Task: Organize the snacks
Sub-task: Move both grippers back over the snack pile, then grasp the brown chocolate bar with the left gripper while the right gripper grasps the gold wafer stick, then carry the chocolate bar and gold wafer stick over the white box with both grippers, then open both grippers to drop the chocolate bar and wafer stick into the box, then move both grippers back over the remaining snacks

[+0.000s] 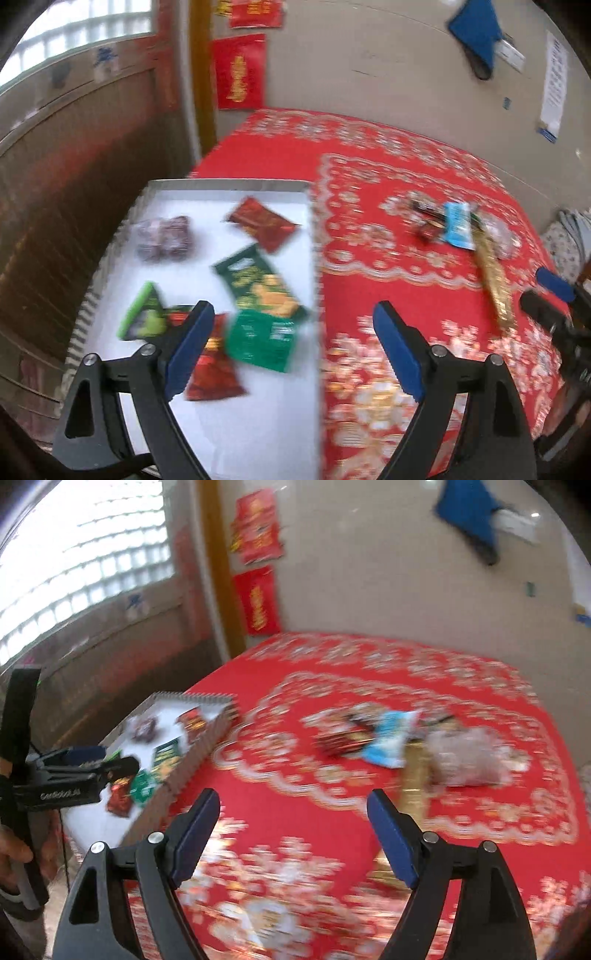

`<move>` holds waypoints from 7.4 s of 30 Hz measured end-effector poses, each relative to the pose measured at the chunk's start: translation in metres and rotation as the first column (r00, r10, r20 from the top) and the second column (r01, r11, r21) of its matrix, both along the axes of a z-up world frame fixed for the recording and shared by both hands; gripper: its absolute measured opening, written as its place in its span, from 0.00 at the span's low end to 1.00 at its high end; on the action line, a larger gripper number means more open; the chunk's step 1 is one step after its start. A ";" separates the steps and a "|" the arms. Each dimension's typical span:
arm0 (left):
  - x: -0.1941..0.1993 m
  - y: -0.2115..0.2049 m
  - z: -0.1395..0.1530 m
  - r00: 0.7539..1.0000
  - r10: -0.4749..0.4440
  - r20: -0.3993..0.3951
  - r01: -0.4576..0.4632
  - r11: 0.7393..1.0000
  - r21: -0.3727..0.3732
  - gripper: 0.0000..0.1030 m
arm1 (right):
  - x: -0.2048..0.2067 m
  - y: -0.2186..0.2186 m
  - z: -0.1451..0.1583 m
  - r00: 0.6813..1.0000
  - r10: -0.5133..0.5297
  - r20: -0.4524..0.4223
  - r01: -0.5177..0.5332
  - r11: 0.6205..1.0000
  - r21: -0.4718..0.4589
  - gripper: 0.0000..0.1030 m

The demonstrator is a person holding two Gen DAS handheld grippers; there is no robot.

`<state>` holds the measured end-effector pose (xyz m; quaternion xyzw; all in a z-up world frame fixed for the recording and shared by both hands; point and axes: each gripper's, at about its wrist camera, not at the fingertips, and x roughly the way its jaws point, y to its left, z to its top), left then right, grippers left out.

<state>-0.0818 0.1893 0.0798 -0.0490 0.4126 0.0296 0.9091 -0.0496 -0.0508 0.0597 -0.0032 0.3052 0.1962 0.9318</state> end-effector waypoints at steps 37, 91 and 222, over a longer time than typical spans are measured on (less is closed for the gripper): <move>0.145 -0.153 -0.031 0.896 -0.423 -0.134 0.437 0.893 0.103 0.85 | 0.054 -0.063 -0.028 0.979 -0.111 -0.169 0.118 0.993 0.029 1.00; 0.062 -0.136 -0.042 0.942 -0.314 -0.119 0.325 0.942 0.088 0.28 | 0.030 -0.028 -0.060 0.970 -0.024 -0.244 0.042 0.997 0.068 0.17; 0.020 -0.030 -0.001 0.997 -0.072 -0.019 0.074 0.994 0.084 0.80 | 0.045 0.030 -0.033 0.969 0.076 -0.237 -0.070 0.997 0.036 0.49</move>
